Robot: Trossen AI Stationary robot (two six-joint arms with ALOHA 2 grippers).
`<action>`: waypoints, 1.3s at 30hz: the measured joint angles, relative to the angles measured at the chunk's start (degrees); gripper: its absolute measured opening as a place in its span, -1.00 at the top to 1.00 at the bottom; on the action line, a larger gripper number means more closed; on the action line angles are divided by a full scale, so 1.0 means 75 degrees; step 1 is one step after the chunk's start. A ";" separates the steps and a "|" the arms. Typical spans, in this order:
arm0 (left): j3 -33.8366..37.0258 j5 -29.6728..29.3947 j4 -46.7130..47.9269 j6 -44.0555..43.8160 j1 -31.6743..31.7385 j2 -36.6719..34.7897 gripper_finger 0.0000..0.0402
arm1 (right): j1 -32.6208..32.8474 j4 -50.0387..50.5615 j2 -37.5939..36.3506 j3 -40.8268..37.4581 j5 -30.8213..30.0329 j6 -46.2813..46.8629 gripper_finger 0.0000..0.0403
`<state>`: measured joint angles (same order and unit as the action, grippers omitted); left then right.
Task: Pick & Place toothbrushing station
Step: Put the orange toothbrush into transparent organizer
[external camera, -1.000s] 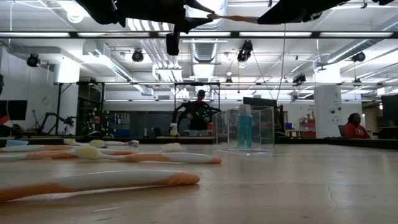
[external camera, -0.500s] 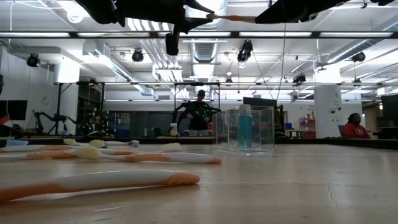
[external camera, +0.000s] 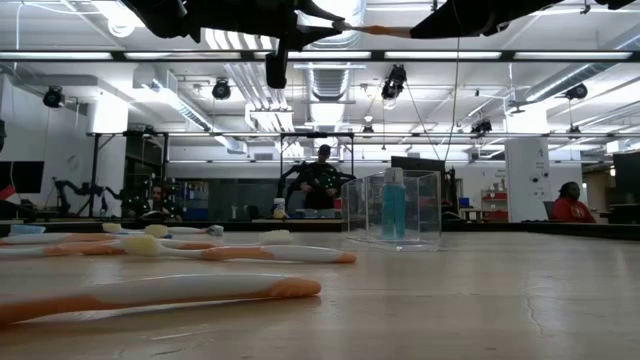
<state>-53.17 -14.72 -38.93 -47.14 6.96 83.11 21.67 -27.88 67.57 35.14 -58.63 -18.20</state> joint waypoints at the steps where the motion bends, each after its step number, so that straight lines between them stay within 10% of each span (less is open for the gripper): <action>1: 0.0000 0.0007 0.0002 0.0018 0.0000 0.0000 0.77 | 0.0000 0.0000 0.0000 0.0000 0.0000 -0.0002 0.89; 31: 0.0018 0.0011 0.0264 0.0208 0.0009 0.0020 0.77 | 0.0015 -0.0140 -0.0103 0.0284 -0.0403 -0.0438 0.34; 39: 0.0012 0.0665 0.0290 0.1960 0.0006 0.0017 0.72 | 0.0009 -0.0137 -0.0205 0.0583 -0.2134 -0.1611 0.24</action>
<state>-53.08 -9.73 -36.76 -32.43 7.01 83.24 21.74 -28.91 66.04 39.51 -74.63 -30.28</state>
